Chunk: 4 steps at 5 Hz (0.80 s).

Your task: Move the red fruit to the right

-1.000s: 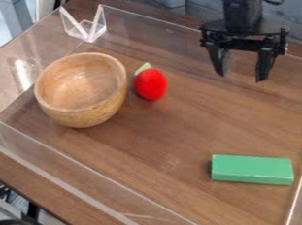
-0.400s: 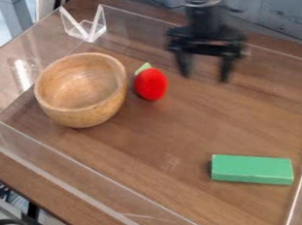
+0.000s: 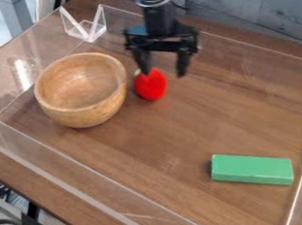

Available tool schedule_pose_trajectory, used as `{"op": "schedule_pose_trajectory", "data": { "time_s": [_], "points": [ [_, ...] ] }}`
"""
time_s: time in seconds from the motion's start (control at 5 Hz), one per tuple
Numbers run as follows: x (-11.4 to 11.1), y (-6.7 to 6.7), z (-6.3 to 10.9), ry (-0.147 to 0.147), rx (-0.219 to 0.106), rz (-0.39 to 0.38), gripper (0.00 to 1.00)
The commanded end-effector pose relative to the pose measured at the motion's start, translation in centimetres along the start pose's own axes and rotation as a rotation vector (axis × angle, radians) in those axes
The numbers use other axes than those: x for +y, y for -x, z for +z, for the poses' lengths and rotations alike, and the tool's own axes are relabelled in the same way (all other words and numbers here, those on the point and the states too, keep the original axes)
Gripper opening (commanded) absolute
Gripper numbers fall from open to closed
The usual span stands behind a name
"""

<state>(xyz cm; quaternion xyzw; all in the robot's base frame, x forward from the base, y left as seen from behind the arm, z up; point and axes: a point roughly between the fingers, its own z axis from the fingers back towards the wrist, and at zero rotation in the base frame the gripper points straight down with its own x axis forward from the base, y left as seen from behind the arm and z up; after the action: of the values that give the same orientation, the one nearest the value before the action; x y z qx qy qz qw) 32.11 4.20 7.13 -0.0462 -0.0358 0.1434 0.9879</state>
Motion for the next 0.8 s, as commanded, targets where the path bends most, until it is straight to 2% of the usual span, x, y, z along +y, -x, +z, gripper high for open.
{"op": "schedule_pose_trajectory", "data": {
  "time_s": [0.0,0.2,0.6],
  "points": [
    [1.4,-1.8,1.4,-0.027,-0.104,-0.002,1.00],
    [2.4,-2.6,0.8,-0.051,-0.109,-0.005,1.00],
    [3.8,-2.1,0.3,-0.099,-0.114,0.114,1.00]
  ]
}}
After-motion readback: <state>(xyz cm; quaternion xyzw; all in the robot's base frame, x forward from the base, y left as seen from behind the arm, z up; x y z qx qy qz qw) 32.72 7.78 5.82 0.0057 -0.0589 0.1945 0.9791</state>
